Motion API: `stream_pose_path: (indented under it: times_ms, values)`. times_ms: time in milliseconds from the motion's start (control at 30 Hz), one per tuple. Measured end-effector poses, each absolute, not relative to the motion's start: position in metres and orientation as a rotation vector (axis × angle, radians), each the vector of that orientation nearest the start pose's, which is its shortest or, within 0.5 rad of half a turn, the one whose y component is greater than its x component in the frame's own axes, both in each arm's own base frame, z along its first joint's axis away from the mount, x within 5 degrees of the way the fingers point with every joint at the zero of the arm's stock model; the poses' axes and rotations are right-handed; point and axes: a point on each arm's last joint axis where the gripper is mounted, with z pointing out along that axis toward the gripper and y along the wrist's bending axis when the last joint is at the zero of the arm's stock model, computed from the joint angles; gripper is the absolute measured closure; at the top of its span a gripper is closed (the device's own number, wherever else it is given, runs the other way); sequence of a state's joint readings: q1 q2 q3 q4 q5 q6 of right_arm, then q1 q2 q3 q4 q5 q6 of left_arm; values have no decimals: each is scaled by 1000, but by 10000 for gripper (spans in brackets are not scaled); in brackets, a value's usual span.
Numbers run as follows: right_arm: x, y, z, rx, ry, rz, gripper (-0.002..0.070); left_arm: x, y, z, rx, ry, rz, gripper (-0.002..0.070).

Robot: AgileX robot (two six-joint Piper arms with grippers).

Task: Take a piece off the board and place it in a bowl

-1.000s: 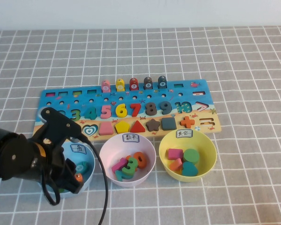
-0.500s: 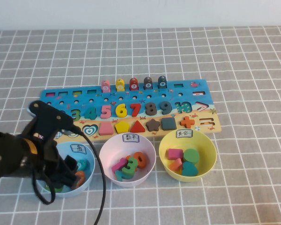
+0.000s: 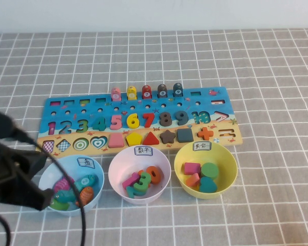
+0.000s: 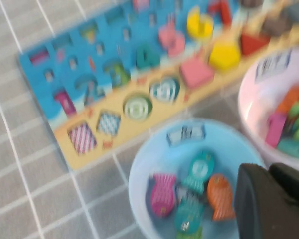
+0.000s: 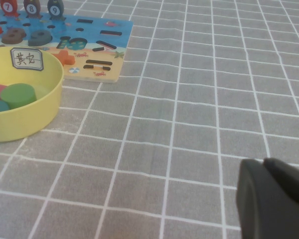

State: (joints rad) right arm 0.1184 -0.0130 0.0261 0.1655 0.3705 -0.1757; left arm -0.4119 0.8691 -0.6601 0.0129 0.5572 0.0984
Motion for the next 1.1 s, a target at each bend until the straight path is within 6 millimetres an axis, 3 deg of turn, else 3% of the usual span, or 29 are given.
stream_pose_path:
  times_ms: [167,367,767,967,1100]
  values:
    - [52,12,172,-171,1856,123,694,124,-57,298,459,2006,-270,670]
    - [52,12,172,-171,1856,123,694,96,-49,283,280,1881,-470,671]
    - [52,12,172,-171,1856,123,694,92,-45,268,332,1829,-398,672]
    - [52,12,172,-171,1856,123,694,93,-41,251,311,1707,-347,673]
    - [52,12,172,-171,1856,123,694,81,-33,240,304,1582,-317,673]
